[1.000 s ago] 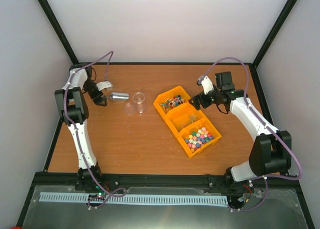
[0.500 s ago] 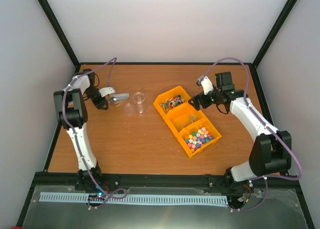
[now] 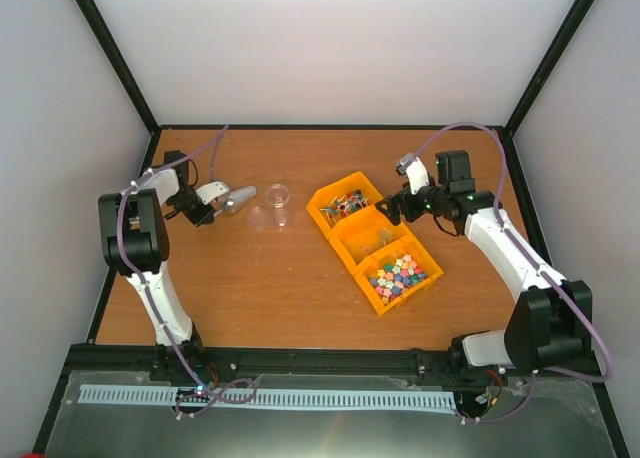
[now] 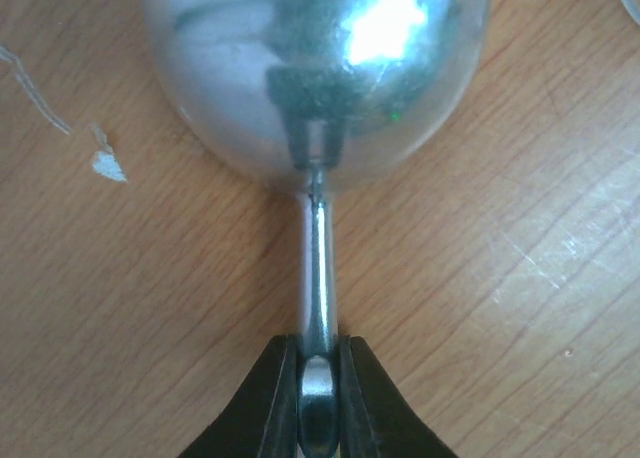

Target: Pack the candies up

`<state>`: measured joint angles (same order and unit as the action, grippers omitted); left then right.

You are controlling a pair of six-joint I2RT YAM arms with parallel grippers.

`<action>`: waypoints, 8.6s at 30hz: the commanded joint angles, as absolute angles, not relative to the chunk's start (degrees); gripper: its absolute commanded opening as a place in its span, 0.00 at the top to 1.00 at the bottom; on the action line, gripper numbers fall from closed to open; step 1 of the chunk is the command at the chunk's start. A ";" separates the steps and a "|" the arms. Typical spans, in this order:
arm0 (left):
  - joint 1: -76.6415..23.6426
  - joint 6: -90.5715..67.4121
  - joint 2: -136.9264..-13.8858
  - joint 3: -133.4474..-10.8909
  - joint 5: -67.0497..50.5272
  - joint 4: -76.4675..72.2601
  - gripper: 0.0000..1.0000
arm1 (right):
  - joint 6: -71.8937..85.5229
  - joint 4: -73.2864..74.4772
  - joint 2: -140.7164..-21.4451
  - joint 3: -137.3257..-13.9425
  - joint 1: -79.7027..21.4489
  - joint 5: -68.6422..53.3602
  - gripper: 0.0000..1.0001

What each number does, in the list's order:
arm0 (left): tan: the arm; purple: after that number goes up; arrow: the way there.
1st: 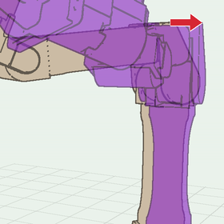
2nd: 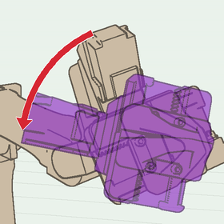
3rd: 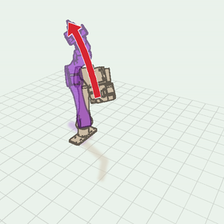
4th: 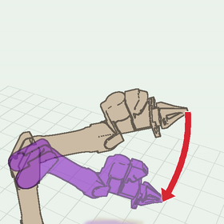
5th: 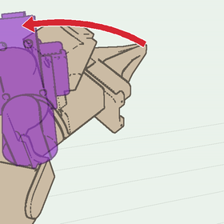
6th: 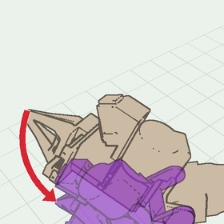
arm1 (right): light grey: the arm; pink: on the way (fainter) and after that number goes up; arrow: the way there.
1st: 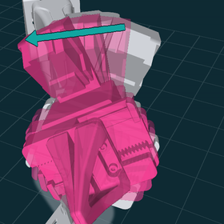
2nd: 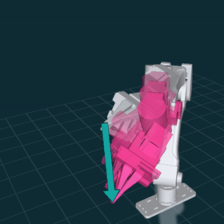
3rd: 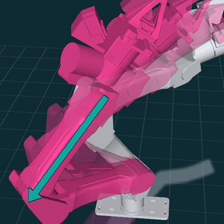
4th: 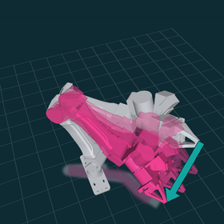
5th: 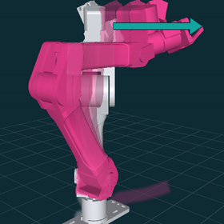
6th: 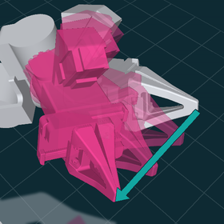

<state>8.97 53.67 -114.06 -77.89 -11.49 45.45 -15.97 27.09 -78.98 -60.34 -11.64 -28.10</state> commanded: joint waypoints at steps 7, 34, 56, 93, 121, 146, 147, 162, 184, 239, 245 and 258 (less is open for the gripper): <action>14.14 46.09 -112.75 -80.50 -16.18 51.94 0.99 | -14.95 20.42 -72.48 -56.29 -11.42 -27.74 0.00; -7.72 43.48 -95.00 -105.34 -36.58 87.98 0.99 | -31.32 26.46 -69.24 -68.97 -11.49 -27.66 0.00; -26.39 37.53 -99.91 -104.83 -61.94 92.43 0.99 | -59.01 32.08 -56.89 -68.97 -13.38 -28.76 0.03; -36.39 35.72 -101.46 -98.25 -69.29 93.94 0.99 | -103.10 5.10 -39.55 -42.82 -37.96 -23.78 0.84; -26.90 10.30 -83.75 -94.81 -27.90 59.02 0.00 | -57.42 39.53 -57.73 -64.04 -36.08 -17.95 0.97; -38.79 45.30 -73.41 -78.54 -32.84 57.56 0.10 | -41.86 48.09 -78.29 -68.73 -26.45 -49.92 0.97; -39.14 45.30 -73.92 -78.38 -33.20 56.63 0.14 | -41.92 47.63 -78.54 -68.54 -26.46 -50.20 0.97; -47.68 46.78 -79.51 -78.64 -17.60 54.88 0.64 | -41.71 47.88 -81.14 -66.61 -26.36 -50.94 0.97; -47.28 40.45 -76.33 -75.97 -21.50 52.23 0.78 | -39.56 44.44 -81.41 -64.28 -25.11 -57.05 0.97; -38.30 24.95 -87.32 -87.50 -8.17 63.49 0.99 | -18.80 31.86 -95.84 -67.58 -13.58 -11.65 0.39; -38.32 24.13 -92.03 -92.79 -5.57 67.12 0.99 | -17.30 29.16 -97.85 -66.03 -15.99 -9.38 0.46; -38.32 24.68 -103.88 -105.08 1.72 76.87 0.99 | -15.53 25.30 -97.36 -61.98 -18.28 -11.20 0.75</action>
<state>-38.61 25.45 -101.60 -100.12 -1.45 71.99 -16.29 26.68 -97.89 -63.00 -17.41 -9.63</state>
